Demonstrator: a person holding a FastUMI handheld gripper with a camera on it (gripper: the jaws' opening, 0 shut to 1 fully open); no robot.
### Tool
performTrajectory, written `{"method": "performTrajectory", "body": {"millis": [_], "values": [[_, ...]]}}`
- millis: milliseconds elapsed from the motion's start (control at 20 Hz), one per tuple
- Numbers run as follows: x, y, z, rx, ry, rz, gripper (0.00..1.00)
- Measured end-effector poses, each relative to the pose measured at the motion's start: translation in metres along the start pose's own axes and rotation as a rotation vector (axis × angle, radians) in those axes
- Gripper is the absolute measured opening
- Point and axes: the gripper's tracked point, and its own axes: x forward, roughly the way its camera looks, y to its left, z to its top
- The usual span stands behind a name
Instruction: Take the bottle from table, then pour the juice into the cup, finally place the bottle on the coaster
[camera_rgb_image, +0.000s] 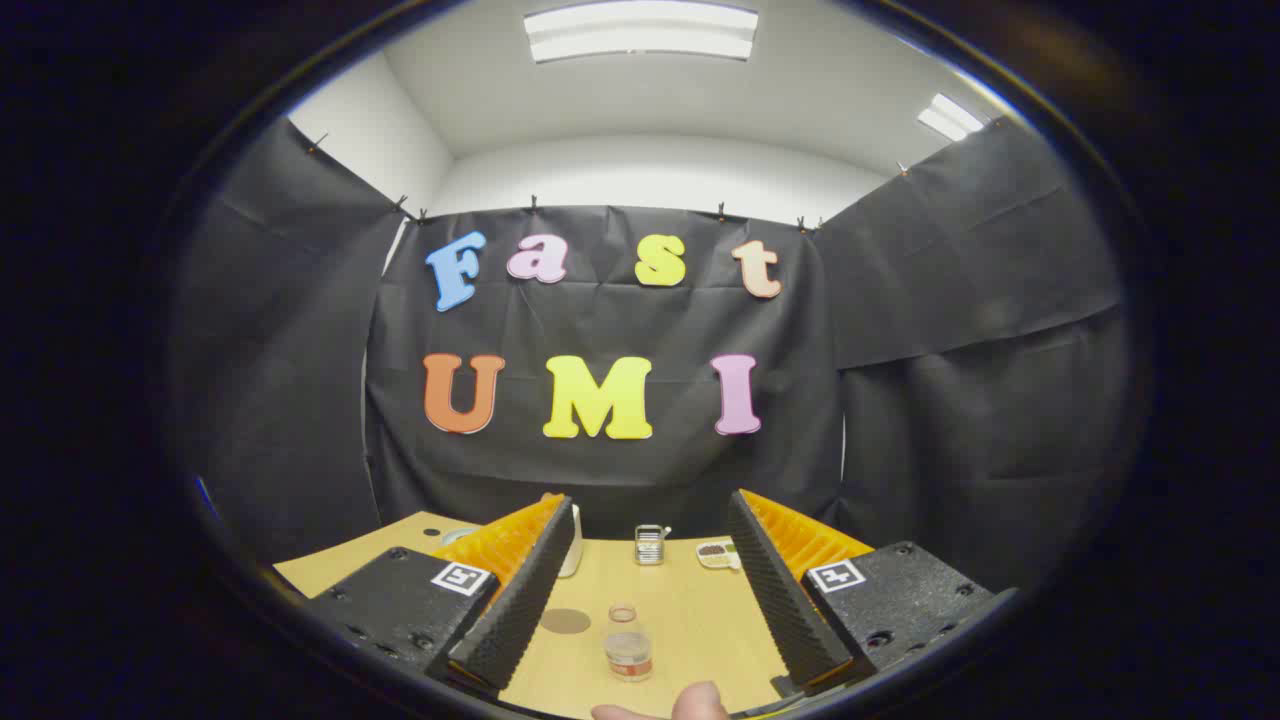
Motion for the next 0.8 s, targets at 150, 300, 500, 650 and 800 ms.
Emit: {"method": "performTrajectory", "body": {"millis": [150, 300, 500, 650, 800], "values": [[0.0008, -0.001, -0.0009, 0.0, 0.006, -0.005, 1.0], [0.0029, -0.0027, -0.0003, 0.003, 0.002, -0.008, 1.0], [0.0036, -0.0043, -0.0003, 0.007, 0.002, -0.02, 1.0], [0.0033, -0.002, 0.0, 0.003, 0.002, -0.02, 1.0], [0.0048, -0.0014, 0.0008, 0.005, 0.001, -0.02, 1.0]]}}
